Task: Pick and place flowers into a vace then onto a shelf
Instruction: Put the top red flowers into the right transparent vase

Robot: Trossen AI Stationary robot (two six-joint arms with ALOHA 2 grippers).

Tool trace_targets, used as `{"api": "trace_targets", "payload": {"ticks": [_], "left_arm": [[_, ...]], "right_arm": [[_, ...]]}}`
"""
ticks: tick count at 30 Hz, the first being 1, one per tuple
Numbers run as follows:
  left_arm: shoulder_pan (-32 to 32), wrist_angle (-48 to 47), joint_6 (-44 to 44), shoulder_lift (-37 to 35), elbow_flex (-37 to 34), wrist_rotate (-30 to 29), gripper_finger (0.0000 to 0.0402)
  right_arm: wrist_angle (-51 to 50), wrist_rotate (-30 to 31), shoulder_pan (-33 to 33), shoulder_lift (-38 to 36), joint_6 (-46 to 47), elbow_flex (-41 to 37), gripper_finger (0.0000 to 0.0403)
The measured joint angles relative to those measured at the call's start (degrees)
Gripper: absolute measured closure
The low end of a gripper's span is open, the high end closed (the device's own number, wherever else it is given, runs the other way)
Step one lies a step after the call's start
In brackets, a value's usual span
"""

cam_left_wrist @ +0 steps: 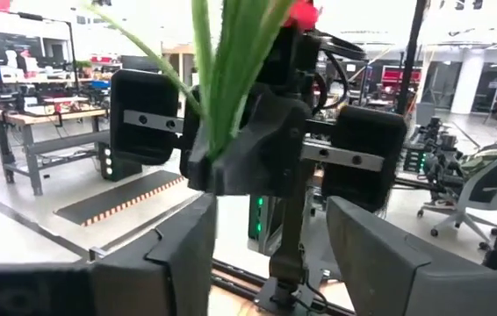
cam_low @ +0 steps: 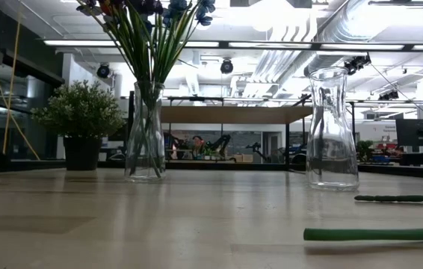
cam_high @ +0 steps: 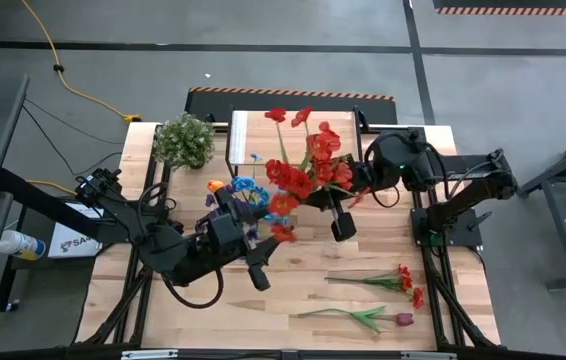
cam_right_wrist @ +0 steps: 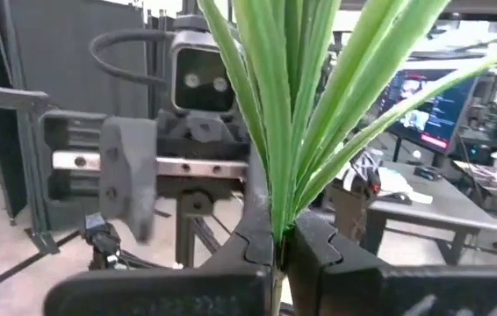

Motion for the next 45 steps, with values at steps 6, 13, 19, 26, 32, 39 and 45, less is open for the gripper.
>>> {"api": "trace_targets", "payload": {"ticks": [6,13,19,26,32,39,45], "left_arm": [[-1.4,-1.0,0.4,-0.6,0.0,0.0,0.0134],[-4.1,-1.8,0.0,-1.3,0.0,-1.8,0.0131],[-5.4,-2.0,0.0,-1.2,0.0,-4.3,0.0131],[-6.0,-2.0,-0.2,-1.2,0.0,-4.4,0.0131],[-6.0,-2.0,-0.3,-1.2,0.0,-4.5,0.0131],[-6.0,-2.0,-1.8,-1.2,0.0,-4.5,0.0131],[-6.0,-2.0,-3.1,-1.2,0.0,-4.6,0.0131]], "right_arm": [[-6.9,2.8,-0.8,-2.9,-0.9,0.0,0.0403],[-17.2,5.1,-0.4,-8.7,-1.3,0.0,0.0403],[-25.3,10.7,1.8,-14.6,-1.0,0.0,0.0402],[-31.3,20.7,5.5,-22.0,-0.9,0.0,0.0402],[-33.5,27.5,9.3,-27.3,-0.9,-0.6,0.0402],[-32.5,30.6,11.7,-32.7,1.4,-8.2,0.0402],[-25.0,30.6,12.0,-39.3,2.6,-19.2,0.0402]]}}
